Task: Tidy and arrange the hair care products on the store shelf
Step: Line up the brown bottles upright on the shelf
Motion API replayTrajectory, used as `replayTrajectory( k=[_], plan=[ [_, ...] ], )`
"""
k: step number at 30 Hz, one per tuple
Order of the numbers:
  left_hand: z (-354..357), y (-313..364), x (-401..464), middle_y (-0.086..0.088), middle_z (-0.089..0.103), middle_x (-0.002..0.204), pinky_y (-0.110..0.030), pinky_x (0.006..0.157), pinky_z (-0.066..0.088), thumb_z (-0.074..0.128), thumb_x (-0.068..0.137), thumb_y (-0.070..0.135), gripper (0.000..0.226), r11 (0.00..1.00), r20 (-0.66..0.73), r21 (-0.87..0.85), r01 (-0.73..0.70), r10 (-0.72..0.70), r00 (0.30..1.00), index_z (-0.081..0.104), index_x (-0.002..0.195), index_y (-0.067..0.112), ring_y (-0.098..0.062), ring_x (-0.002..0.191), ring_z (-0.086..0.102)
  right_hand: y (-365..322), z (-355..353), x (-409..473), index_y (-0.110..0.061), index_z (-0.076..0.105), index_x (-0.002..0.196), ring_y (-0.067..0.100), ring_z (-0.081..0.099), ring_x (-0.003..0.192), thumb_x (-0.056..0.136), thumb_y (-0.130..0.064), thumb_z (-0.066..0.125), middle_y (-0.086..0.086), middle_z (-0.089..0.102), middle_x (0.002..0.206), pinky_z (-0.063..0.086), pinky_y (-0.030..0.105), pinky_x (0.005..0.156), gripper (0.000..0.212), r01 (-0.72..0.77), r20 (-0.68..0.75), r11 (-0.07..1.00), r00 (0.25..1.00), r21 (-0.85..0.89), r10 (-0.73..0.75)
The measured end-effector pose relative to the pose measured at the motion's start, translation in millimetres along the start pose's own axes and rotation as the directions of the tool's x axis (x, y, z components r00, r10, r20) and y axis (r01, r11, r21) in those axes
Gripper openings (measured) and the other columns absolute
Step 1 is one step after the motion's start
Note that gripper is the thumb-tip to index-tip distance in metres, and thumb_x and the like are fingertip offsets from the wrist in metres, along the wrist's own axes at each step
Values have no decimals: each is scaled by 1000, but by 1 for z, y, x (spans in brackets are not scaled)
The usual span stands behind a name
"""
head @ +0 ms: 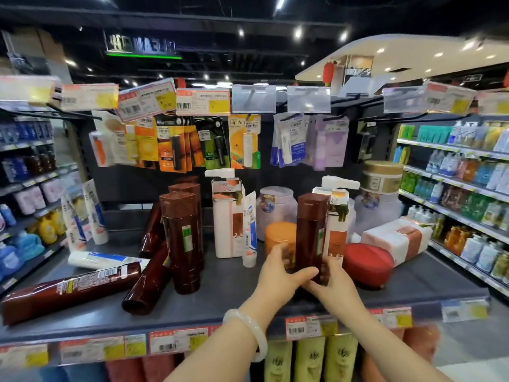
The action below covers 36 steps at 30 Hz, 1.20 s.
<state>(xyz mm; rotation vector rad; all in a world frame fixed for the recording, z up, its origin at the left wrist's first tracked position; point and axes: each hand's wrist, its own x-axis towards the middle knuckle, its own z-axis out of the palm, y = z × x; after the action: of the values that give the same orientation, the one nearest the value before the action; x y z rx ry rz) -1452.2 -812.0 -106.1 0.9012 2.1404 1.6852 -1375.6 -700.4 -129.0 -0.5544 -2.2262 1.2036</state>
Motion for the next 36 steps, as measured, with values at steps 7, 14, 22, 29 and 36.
replayTrajectory(
  k=[7,14,22,29,36],
  plan=[
    [-19,-9,-15,2,68,105,-9,75,50,69,80,14,40,999,-102,-41,-31,27,994,56,118,17,-5,93,64,-20,22,-5,-25,55,105,1,63,86,69,-23,79,-16,65,90,44,12,66,43,8,90,1000,996,22,-9],
    [-91,-37,-61,0,66,102,-9,77,48,68,80,10,34,995,-388,61,-84,101,916,59,113,13,1,89,64,-67,96,-23,-27,53,91,-3,61,75,66,-29,80,-13,66,82,45,11,62,36,82,247,996,965,44,-90],
    [-141,-55,-83,1,62,108,-13,81,47,74,74,14,40,992,-547,114,-50,105,831,56,109,22,-5,98,60,-101,159,-39,-23,48,90,20,65,83,70,-35,70,-3,68,89,53,41,75,32,99,276,995,956,22,-102],
    [-148,-59,-81,-1,59,117,-7,77,49,69,80,10,46,999,-504,32,-37,48,862,53,122,16,-5,103,59,-104,167,-43,-23,47,93,16,64,83,71,-36,69,-6,66,90,53,42,76,33,69,247,997,966,22,-72],
    [-151,-53,-90,10,55,111,-17,89,44,71,79,20,46,995,-529,92,-29,73,846,51,119,26,-2,104,55,-101,168,-43,-26,45,97,12,62,89,69,-34,74,-8,64,97,53,38,79,41,81,251,995,964,53,-91]
  ],
)
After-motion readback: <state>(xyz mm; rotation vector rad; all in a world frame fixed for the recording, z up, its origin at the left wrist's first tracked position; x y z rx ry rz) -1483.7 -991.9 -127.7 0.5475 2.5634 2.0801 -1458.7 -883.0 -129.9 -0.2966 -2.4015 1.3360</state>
